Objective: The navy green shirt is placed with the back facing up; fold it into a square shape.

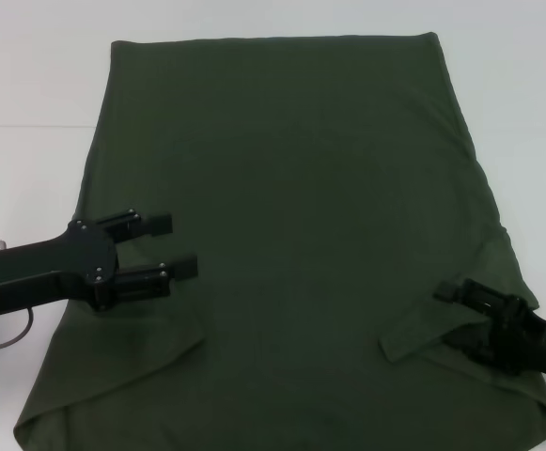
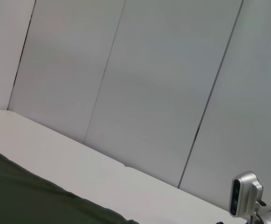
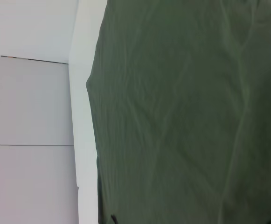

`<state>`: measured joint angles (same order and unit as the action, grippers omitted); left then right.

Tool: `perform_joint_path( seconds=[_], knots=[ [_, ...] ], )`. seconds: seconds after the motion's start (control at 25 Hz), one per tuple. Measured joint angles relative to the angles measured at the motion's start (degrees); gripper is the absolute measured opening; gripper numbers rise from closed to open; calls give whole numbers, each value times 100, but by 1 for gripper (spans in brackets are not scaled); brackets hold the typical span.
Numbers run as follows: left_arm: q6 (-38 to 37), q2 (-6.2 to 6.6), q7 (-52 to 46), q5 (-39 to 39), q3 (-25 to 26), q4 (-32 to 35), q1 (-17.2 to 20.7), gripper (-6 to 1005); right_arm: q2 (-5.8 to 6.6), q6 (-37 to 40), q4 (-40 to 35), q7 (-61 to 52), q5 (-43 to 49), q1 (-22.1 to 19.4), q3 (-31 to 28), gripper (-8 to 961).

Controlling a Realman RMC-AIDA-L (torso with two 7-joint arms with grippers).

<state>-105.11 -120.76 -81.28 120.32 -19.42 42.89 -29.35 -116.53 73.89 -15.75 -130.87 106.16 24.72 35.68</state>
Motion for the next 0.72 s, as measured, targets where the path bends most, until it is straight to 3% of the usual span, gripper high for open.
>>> perform_joint_path(
  seconds=[0.72],
  knots=[
    [-9,0,-11,0,0,12,-32,841,80,-49,-32,-64,10,-64,31,926]
  ],
)
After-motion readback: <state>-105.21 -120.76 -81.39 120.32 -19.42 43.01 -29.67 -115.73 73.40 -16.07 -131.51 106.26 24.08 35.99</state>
